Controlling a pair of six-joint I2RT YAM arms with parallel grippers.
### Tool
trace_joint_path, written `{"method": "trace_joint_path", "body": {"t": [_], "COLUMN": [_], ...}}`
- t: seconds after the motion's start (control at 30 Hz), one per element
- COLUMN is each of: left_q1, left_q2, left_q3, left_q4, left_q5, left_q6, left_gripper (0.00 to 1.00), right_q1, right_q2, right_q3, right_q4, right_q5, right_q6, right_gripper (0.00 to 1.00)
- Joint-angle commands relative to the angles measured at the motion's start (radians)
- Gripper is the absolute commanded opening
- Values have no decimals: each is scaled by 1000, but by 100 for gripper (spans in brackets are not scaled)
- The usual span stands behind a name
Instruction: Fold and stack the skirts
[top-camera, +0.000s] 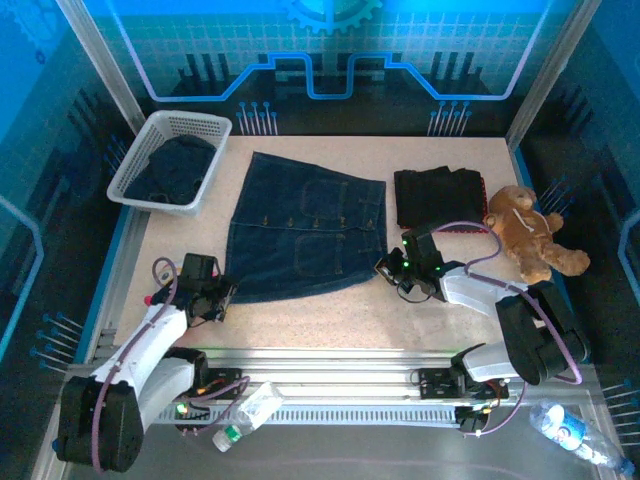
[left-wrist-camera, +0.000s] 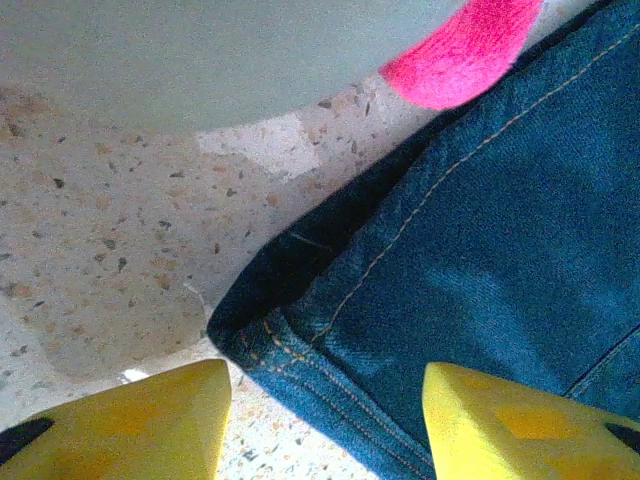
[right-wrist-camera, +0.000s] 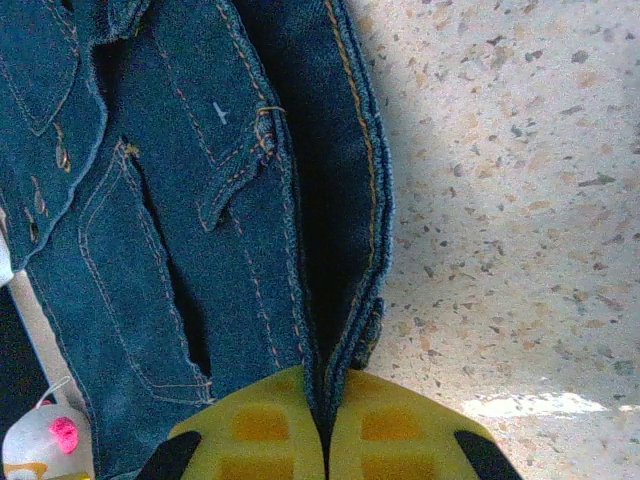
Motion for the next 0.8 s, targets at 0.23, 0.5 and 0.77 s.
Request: {"method": "trace_joint_path", "body": {"t": [0.23, 0.5, 0.77], "left_q1": [8, 8, 6], "left_q2": [11, 76, 56], "left_q3": [-34, -39, 7], "left_q4": [-52, 86, 87], "left_q5": [-26, -17, -43], "left_q6": [-6, 12, 39], "left_gripper": [53, 43, 15], "right_q1": [-3, -2, -3], "right_q2": [-40, -66, -101], "right_q3": [-10, -17, -28], "right_q4": [-14, -18, -18], "right_q5": [33, 36, 35], "right_q6": [-3, -13, -24], "right_gripper": [0, 0, 0]}}
